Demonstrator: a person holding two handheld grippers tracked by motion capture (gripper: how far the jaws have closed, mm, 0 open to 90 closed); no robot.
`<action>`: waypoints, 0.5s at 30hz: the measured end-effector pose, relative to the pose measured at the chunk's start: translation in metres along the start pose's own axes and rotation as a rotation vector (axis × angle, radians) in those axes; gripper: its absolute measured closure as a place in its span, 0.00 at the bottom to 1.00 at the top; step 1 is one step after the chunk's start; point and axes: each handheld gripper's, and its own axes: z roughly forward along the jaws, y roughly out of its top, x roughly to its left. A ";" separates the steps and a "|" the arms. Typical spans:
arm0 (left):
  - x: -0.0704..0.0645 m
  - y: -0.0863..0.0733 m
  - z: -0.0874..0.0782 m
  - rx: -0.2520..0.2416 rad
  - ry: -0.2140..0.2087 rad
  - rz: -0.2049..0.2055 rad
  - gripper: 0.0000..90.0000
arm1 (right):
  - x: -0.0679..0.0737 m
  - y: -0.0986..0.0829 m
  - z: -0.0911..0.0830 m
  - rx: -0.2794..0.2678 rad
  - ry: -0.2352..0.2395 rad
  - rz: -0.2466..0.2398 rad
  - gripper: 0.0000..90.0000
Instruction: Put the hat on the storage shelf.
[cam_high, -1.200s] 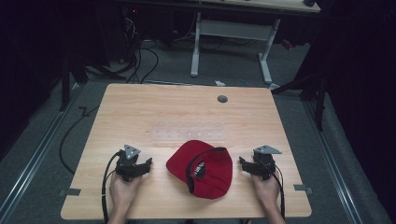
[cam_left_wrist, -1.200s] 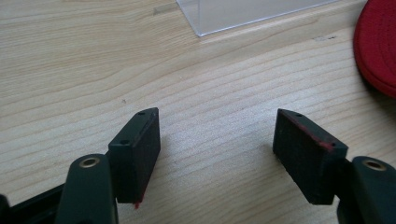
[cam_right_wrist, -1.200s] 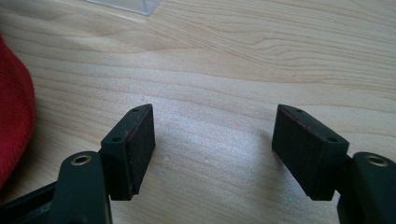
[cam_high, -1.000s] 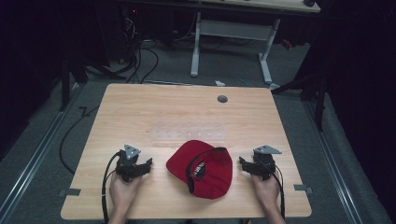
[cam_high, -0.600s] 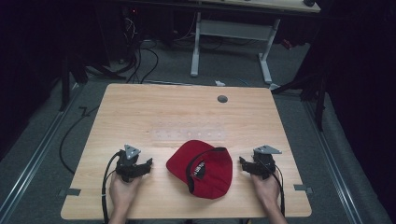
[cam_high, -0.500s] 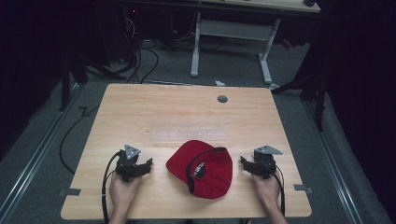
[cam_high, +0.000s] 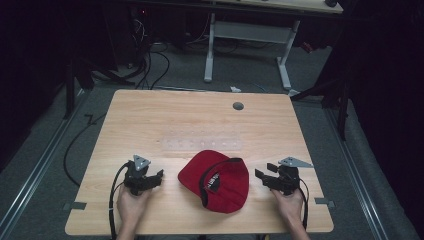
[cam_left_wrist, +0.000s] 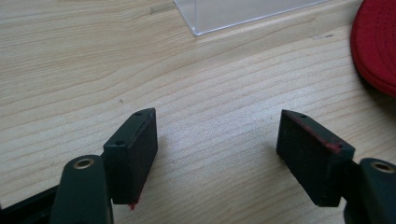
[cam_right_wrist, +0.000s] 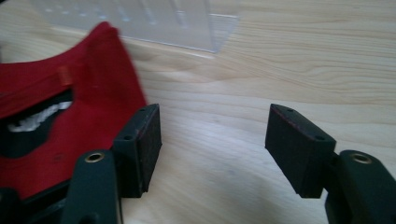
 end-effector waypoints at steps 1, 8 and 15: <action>0.000 0.000 0.000 0.000 0.000 0.000 0.33 | 0.003 0.001 -0.001 -0.002 0.014 -0.004 0.40; 0.000 0.000 0.000 0.001 0.000 0.001 0.33 | 0.022 0.016 0.003 -0.021 0.090 -0.051 0.38; 0.000 0.000 0.000 0.001 -0.001 0.001 0.32 | 0.037 0.031 0.023 0.007 0.135 -0.094 0.38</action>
